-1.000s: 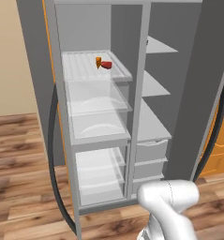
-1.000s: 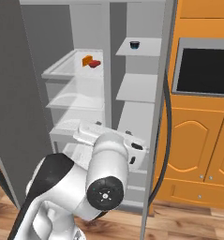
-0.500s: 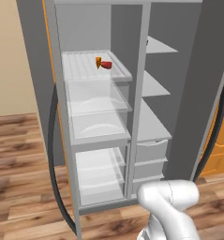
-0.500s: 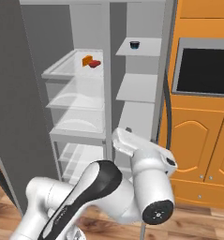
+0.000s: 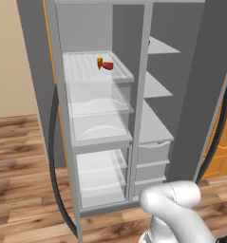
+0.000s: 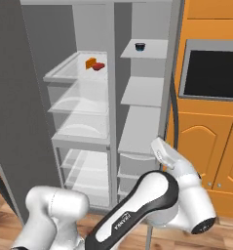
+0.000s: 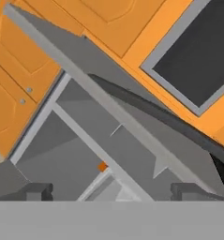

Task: Pick up the frozen steak from the freezer, place it on any shelf in the fridge, and close the fridge and freezer doors when done.

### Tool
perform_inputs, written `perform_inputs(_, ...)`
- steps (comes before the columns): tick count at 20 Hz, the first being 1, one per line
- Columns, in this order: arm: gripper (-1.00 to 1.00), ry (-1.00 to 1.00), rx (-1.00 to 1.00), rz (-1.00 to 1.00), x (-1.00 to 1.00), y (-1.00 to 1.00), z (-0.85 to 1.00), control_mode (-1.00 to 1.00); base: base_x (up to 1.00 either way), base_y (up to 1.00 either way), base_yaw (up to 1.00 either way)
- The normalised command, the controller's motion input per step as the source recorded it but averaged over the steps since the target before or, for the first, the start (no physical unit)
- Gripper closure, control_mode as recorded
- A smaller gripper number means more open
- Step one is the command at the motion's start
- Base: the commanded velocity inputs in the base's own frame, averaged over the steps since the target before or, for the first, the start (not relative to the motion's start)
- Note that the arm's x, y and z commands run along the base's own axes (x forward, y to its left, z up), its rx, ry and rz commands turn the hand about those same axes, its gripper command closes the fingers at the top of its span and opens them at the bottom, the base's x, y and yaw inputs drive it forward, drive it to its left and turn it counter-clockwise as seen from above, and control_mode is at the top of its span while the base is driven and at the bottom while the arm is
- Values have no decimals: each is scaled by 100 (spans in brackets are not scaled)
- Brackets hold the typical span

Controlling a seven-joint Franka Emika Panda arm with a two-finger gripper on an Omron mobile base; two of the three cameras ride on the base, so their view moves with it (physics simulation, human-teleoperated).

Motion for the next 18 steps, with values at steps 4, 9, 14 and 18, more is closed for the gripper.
perform_inputs(4, -100, 0, 20, 19, 49, -43, -28, -100, 0, 0, 0)
perform_inputs(9, -100, 0, 15, 18, 54, -38, -32, -100, 0, 0, 0)
perform_inputs(14, -100, 0, 7, 17, 68, -14, -39, -100, 0, 0, 0)
perform_inputs(18, -100, 0, 9, 18, 56, -27, -36, -100, 0, 0, 0)
